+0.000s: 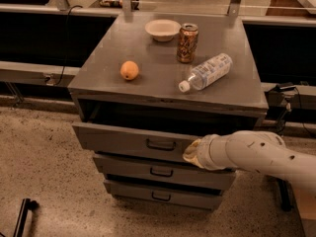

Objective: Close top drawer

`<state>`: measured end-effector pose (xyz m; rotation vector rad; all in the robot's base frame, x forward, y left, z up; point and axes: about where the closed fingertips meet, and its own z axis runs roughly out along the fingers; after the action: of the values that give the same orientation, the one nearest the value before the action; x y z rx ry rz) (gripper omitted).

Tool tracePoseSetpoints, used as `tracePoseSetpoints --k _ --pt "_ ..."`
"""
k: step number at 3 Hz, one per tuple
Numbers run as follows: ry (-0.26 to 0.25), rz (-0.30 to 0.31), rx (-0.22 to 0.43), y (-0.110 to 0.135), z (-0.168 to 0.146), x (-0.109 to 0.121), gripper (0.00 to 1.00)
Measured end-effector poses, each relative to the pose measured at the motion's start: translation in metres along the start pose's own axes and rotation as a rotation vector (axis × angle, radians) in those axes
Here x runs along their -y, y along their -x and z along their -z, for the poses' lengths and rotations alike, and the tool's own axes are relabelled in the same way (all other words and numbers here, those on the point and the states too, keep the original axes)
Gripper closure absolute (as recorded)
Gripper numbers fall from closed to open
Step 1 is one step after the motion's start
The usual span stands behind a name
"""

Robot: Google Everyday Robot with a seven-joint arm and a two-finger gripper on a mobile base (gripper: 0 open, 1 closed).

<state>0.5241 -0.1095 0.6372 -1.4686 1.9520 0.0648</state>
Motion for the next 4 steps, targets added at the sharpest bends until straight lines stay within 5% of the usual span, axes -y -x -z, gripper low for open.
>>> tracePoseSetpoints --k 2,3,4 --pt "-0.004 0.007 0.014 -0.019 -0.005 0.024 1.00" --pt "0.006 0.011 0.052 -0.017 0.000 0.019 1.00" --pt "0.062 0.025 0.102 -0.010 0.016 -0.015 1.00"
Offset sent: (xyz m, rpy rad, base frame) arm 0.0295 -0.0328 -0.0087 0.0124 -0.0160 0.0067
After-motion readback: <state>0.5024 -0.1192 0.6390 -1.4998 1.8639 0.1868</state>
